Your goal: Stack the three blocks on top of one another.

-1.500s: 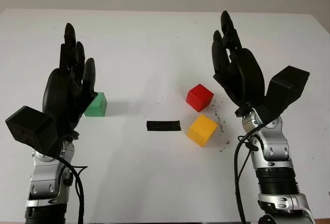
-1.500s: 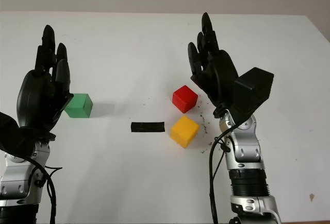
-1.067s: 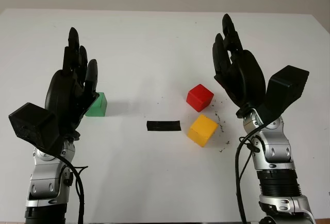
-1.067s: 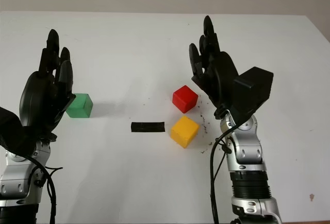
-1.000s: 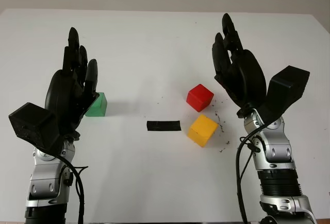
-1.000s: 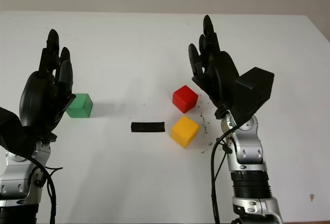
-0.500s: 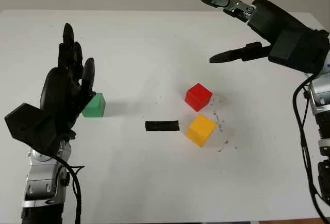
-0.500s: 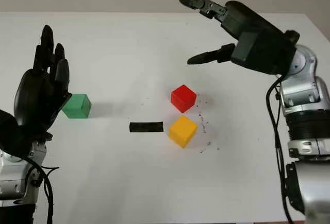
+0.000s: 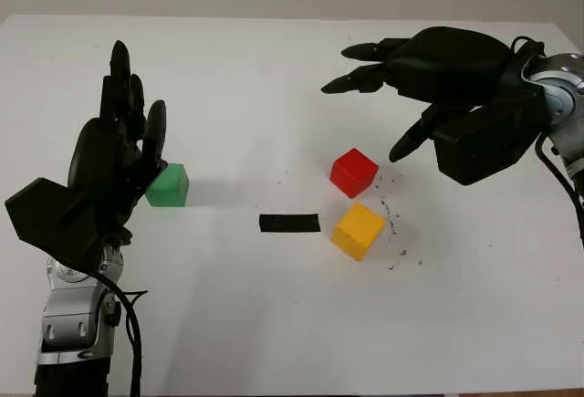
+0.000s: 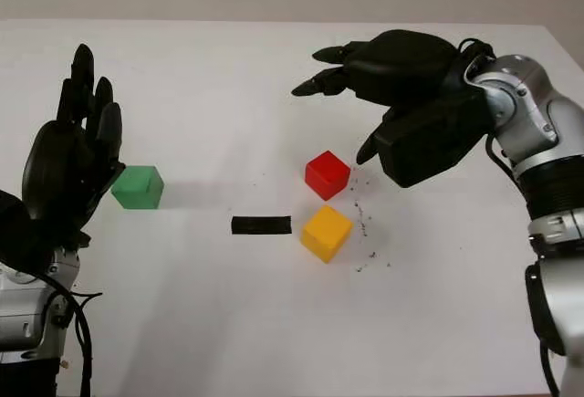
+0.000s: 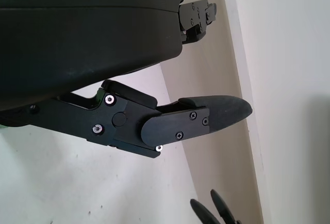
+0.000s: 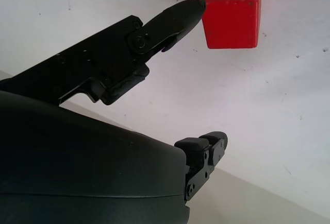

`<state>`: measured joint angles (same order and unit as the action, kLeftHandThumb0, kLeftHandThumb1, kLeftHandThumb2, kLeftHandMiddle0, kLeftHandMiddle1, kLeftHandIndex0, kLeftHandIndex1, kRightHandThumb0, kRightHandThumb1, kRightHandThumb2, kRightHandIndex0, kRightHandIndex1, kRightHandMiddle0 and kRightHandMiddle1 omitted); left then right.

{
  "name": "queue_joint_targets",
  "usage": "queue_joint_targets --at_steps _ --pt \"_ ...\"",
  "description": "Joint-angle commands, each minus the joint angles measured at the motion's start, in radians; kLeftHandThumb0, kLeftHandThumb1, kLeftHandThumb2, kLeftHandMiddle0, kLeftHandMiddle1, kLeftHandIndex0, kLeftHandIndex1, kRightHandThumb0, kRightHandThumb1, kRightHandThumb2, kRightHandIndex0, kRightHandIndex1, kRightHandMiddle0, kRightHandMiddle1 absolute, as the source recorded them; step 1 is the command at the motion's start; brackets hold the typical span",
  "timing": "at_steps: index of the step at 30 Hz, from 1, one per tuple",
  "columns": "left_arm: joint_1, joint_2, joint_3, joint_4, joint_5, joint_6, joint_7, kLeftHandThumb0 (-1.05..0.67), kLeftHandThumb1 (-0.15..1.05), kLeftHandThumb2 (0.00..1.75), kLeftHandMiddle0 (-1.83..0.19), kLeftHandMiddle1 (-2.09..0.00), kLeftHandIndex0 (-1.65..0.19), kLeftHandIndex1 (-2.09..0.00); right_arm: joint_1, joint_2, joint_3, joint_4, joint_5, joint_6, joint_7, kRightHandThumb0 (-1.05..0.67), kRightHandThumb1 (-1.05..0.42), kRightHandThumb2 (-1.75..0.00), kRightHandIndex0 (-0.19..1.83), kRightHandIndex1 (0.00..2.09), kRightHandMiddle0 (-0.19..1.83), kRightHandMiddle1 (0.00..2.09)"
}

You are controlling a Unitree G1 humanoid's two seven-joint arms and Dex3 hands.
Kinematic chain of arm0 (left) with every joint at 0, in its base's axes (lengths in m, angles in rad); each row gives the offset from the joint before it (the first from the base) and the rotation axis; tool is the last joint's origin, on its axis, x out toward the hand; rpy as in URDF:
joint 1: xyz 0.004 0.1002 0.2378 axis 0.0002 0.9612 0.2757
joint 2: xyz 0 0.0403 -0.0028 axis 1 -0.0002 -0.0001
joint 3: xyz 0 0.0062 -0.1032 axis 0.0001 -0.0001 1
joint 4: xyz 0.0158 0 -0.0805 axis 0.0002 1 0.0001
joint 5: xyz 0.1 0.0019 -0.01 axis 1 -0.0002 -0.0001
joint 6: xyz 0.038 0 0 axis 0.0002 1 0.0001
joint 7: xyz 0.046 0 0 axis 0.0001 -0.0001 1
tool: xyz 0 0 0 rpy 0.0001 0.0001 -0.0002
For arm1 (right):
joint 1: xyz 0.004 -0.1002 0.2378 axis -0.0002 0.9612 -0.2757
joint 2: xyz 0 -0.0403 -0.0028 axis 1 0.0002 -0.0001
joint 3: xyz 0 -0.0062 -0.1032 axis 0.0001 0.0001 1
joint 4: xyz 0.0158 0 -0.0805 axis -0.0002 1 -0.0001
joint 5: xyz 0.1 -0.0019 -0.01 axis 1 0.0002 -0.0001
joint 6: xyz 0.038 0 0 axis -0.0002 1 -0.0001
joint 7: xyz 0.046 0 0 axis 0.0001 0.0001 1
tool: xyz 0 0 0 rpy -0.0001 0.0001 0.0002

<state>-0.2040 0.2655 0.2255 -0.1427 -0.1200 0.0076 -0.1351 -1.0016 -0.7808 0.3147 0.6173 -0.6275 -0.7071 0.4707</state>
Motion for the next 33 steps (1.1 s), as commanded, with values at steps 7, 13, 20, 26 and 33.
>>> queue_joint_targets --at_steps 7,13,20,26,33 --pt "-0.003 0.006 -0.001 -0.016 0.001 -0.002 0.0 -0.67 1.05 0.58 0.18 -0.05 0.18 -0.05 0.01 0.02 0.042 0.056 -0.026 -0.041 -0.05 -0.57 -0.78 -0.06 0.16 0.06 0.36 0.07" --pt "0.002 0.009 -0.002 -0.022 0.003 -0.006 -0.003 -0.68 1.05 0.57 0.19 -0.05 0.19 -0.05 0.018 0.03 0.064 0.083 -0.036 -0.049 -0.067 -0.56 -0.79 -0.06 0.13 0.05 0.35 0.06" --pt "0.005 0.006 -0.004 -0.032 0.002 0.01 -0.001 -0.69 1.05 0.56 0.19 -0.05 0.19 -0.05 0.021 0.041 0.105 0.167 -0.079 -0.1 -0.143 -0.58 -0.81 -0.06 0.13 0.05 0.37 0.06" --pt "0.01 0.004 -0.005 -0.039 0.007 0.017 0.002 -0.71 1.05 0.55 0.19 -0.04 0.19 -0.05 0.02 0.05 0.131 0.212 -0.108 -0.123 -0.199 -0.61 -0.82 -0.06 0.13 0.05 0.41 0.08" --pt "0.02 0.007 -0.003 -0.044 0.003 0.016 -0.006 -0.7 1.05 0.56 0.19 -0.04 0.19 -0.04 0.015 0.055 0.153 0.245 -0.132 -0.133 -0.246 -0.59 -0.85 -0.06 0.13 0.05 0.44 0.09"
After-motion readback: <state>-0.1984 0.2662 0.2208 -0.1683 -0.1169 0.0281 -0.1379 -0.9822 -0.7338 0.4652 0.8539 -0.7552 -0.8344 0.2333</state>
